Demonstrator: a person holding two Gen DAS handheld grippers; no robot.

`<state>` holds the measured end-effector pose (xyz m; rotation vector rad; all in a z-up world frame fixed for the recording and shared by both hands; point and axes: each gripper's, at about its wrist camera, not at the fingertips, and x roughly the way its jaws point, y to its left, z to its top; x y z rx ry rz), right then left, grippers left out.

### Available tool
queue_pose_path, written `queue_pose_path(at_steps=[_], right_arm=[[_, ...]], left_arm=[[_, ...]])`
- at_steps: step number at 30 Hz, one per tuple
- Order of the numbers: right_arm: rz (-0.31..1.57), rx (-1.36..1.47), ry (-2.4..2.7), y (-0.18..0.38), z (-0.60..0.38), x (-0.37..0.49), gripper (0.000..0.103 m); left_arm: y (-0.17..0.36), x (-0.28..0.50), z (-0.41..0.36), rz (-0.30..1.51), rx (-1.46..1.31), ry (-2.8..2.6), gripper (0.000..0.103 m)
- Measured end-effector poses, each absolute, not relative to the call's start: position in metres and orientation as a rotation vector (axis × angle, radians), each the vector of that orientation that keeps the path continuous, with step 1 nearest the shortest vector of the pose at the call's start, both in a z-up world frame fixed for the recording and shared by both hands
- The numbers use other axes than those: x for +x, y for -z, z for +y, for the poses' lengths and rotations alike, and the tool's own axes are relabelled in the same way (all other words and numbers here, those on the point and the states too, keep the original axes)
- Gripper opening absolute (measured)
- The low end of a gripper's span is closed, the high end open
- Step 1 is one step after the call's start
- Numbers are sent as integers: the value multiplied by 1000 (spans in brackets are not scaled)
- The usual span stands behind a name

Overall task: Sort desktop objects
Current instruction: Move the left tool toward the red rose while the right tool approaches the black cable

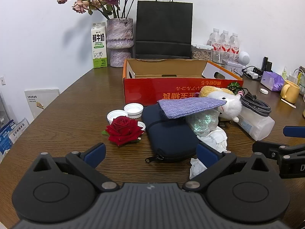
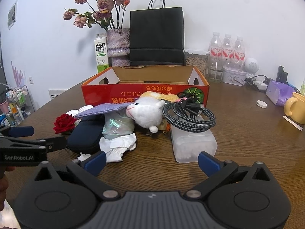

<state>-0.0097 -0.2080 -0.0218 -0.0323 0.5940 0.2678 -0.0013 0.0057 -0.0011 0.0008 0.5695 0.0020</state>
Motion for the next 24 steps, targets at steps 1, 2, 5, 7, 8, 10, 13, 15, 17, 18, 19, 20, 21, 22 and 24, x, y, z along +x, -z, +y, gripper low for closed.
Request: queue_pose_path(at_steps=[1, 2, 5, 7, 8, 10, 13, 15, 17, 18, 19, 20, 21, 22, 24], right_arm=[[594, -32, -268, 22, -208, -10, 103], [594, -31, -268, 21, -208, -10, 103], [593, -31, -267, 21, -208, -9, 103], [593, -31, -267, 21, -208, -9, 103], [594, -32, -268, 21, -208, -9, 103], [594, -32, -268, 21, -208, -9, 103], [593, -32, -267, 22, -208, -8, 103], [593, -33, -266, 21, -208, -8, 103], [594, -33, -266, 21, -208, -8, 103], [594, -34, -266, 21, -208, -8, 103], [594, -34, -266, 21, -208, -8, 103], [594, -33, -266, 20, -209, -7, 103], [594, -33, -265, 21, -209, -7, 103], [594, -33, -265, 21, -208, -7, 103], [595, -33, -265, 21, -208, -7, 103]], left_arm=[[1, -1, 6, 569, 1, -2, 103], [1, -1, 6, 568, 1, -3, 103], [1, -1, 6, 567, 1, -2, 103], [1, -2, 7, 567, 0, -2, 103], [1, -1, 7, 567, 0, -2, 103], [1, -2, 7, 568, 1, -2, 103], [1, -2, 7, 567, 0, -2, 103], [1, -2, 7, 567, 0, -3, 103], [1, -2, 7, 568, 0, -2, 103], [1, -2, 7, 568, 0, -2, 103], [1, -2, 7, 567, 0, -2, 103], [1, -2, 7, 567, 0, -2, 103], [1, -2, 7, 567, 1, -2, 103], [1, -2, 7, 568, 1, -2, 103], [1, -2, 7, 568, 0, -2, 103]])
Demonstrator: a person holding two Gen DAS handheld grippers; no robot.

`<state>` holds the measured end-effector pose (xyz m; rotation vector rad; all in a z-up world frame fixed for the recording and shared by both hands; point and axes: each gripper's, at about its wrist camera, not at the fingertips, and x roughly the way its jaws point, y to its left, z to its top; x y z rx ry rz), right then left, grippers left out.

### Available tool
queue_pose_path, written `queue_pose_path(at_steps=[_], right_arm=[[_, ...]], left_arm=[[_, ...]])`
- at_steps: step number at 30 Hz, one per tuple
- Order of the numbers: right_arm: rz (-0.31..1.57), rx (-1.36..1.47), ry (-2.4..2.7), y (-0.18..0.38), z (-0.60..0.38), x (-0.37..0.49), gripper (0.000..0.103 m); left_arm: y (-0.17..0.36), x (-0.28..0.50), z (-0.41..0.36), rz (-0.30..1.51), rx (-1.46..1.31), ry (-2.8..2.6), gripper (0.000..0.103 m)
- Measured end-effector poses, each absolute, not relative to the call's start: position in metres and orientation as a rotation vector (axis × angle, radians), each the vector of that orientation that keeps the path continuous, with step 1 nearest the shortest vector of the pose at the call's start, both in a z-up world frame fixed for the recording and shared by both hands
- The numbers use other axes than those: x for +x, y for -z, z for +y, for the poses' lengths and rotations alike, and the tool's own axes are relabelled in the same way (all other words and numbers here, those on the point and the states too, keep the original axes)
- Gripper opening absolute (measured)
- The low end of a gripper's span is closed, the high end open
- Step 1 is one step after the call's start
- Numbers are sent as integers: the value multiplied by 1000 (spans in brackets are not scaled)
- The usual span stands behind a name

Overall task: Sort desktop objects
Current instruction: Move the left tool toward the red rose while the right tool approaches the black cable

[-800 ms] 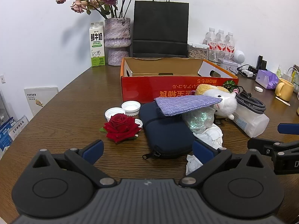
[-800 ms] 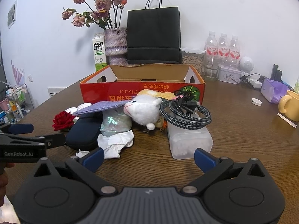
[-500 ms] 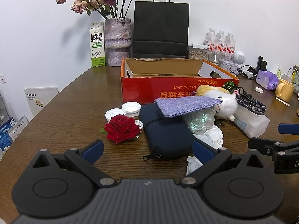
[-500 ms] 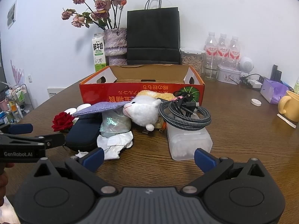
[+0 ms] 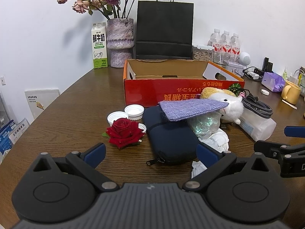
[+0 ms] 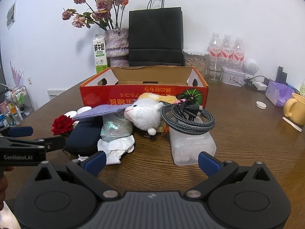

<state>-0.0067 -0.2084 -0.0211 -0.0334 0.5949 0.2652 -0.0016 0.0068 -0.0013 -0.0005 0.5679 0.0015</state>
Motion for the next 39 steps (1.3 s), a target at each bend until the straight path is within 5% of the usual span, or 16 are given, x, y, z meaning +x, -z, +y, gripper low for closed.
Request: queue_pose_path(at_steps=[39], right_arm=[[592, -38, -222, 22, -219, 18, 103]], left_arm=[[1, 25, 25, 574, -24, -58, 103]])
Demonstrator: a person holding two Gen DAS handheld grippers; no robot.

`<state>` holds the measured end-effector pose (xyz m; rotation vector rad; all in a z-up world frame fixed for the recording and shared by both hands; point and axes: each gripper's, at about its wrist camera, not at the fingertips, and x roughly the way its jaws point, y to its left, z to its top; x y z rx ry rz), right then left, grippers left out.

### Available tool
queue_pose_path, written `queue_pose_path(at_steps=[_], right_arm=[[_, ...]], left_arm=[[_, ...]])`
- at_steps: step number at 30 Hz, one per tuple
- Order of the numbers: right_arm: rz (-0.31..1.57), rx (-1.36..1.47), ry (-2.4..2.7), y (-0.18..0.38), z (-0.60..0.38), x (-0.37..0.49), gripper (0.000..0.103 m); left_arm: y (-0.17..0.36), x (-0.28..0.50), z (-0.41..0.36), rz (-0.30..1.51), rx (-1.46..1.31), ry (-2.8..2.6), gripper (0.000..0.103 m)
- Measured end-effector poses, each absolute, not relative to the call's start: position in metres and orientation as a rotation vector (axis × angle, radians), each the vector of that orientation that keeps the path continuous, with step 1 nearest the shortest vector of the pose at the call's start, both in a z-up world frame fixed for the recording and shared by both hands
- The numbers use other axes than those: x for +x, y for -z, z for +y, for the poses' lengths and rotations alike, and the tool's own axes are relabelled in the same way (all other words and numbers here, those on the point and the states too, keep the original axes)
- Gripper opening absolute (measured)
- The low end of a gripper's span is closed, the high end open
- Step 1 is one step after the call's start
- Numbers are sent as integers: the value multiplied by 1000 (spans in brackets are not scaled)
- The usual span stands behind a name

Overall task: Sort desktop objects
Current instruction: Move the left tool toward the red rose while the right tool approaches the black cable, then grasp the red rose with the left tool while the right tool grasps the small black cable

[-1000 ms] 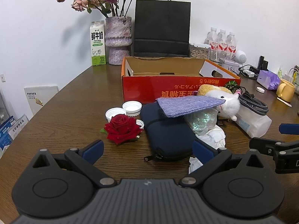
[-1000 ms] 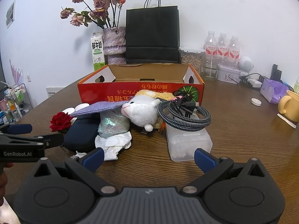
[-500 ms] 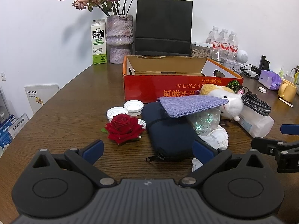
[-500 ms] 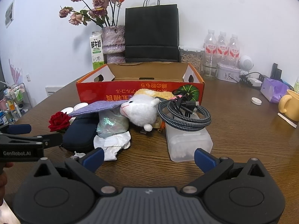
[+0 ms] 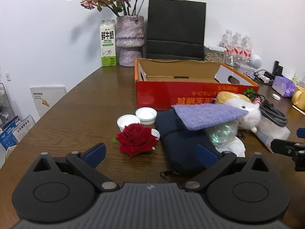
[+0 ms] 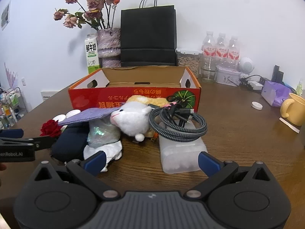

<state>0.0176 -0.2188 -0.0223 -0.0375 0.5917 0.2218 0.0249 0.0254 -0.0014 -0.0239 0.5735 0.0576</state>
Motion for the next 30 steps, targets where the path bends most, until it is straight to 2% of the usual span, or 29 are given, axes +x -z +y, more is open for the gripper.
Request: queue_pose_path(at_steps=[19, 22, 25, 27, 30], right_arm=[[530, -30, -187, 6, -239, 76, 103], [519, -20, -198, 1, -240, 83, 90], [536, -23, -203, 0, -239, 92, 72], [552, -23, -208, 1, -238, 96, 52], [575, -21, -216, 5, -236, 100, 49]], left_arm=[[-3, 67, 68, 577, -79, -211, 103], [-3, 71, 70, 577, -77, -220, 103], [-1, 74, 73, 583, -77, -221, 103], [1, 76, 73, 590, -76, -220, 103], [4, 78, 73, 605, -70, -214, 101]])
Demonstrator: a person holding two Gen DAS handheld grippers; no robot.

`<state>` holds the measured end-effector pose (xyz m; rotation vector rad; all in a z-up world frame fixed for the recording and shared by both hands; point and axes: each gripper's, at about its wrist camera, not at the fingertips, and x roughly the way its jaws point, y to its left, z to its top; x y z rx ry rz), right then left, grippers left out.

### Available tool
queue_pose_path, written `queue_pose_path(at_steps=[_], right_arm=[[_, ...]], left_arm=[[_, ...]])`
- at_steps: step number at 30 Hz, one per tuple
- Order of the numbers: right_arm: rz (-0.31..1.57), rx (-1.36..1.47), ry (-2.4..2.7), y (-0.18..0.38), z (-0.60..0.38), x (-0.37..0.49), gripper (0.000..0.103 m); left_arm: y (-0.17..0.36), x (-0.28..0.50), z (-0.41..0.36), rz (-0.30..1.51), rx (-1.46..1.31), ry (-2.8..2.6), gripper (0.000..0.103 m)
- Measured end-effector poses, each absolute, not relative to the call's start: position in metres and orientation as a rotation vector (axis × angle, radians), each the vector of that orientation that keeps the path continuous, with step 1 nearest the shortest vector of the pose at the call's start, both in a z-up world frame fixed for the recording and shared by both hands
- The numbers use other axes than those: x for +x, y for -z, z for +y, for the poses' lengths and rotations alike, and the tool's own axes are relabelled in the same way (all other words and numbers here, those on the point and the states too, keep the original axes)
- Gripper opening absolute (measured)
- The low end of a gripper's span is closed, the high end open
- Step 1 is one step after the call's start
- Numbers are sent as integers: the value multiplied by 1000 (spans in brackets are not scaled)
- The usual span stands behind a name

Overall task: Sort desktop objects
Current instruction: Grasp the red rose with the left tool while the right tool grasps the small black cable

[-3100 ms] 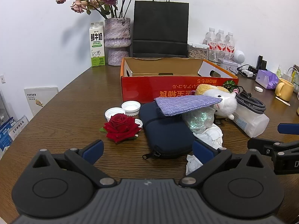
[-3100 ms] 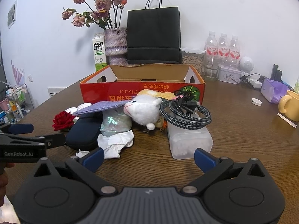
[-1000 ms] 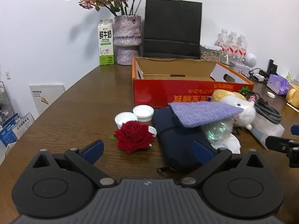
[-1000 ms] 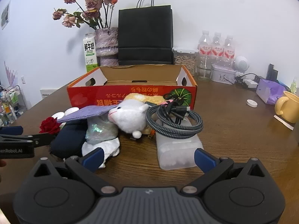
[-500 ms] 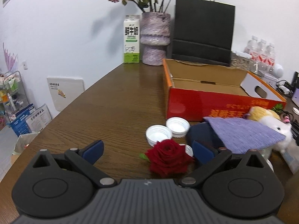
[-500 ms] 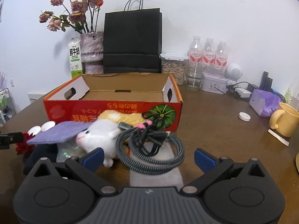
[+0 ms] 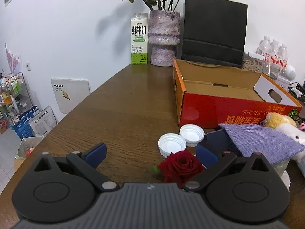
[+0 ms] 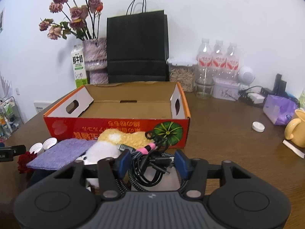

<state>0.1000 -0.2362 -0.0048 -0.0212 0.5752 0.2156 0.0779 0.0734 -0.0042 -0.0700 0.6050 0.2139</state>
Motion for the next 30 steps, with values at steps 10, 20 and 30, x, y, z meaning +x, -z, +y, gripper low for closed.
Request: queue_pose_path(at_steps=[10, 20, 30], right_arm=[[614, -3, -249, 11, -235, 100, 19], [592, 8, -242, 9, -238, 95, 15], [554, -1, -245, 3, -239, 87, 14]], left_arm=[[7, 79, 77, 601, -102, -184, 85], [5, 74, 77, 604, -150, -98, 79], [15, 75, 77, 669, -194, -24, 33]])
